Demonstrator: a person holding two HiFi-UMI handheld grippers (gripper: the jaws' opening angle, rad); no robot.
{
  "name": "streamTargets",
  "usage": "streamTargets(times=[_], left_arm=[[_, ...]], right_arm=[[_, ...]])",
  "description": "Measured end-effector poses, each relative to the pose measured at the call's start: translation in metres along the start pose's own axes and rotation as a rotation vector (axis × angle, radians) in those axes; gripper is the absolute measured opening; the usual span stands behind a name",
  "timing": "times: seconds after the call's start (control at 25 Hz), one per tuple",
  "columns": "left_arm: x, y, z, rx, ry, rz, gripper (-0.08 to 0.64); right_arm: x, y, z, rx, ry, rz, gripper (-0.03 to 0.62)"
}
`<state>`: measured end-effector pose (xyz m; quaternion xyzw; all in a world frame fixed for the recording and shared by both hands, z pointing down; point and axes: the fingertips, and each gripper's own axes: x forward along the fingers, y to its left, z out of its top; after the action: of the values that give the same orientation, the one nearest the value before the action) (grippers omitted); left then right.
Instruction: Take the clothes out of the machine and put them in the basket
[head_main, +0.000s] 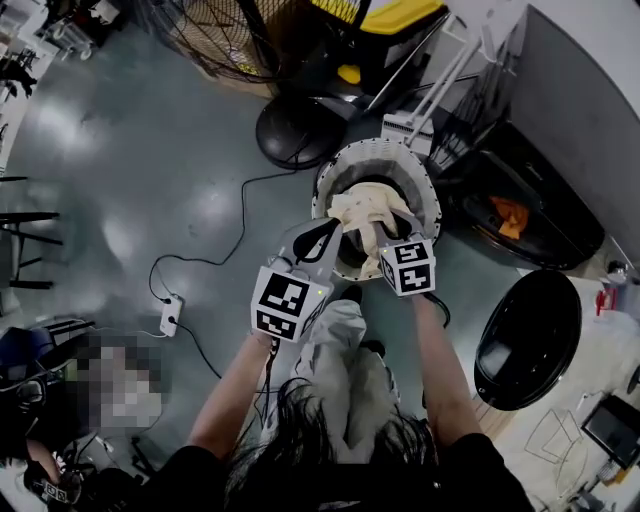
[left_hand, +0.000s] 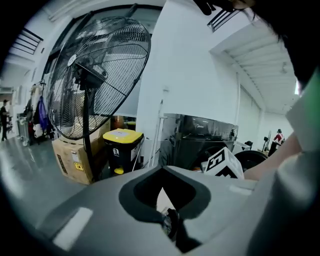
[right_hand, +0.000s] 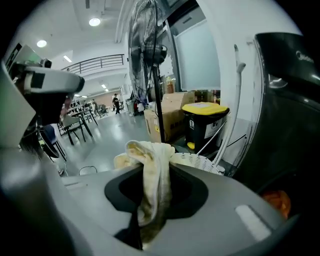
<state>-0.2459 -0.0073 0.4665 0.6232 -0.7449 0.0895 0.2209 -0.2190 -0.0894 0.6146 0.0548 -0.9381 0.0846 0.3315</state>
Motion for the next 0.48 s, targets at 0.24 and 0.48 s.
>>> streamTargets(times=[0.24, 0.48], left_arm=[[0.022, 0.006, -0.002, 0.010, -0.011, -0.010, 0.002], [0.044, 0.000, -0.012, 0.000, 0.012, -0.024, 0.002]], right_arm=[[0.034, -0.013, -0.050, 0.011, 0.147, 0.017, 0.244], [0.029, -0.021, -0.065, 0.074, 0.119, 0.028, 0.244]])
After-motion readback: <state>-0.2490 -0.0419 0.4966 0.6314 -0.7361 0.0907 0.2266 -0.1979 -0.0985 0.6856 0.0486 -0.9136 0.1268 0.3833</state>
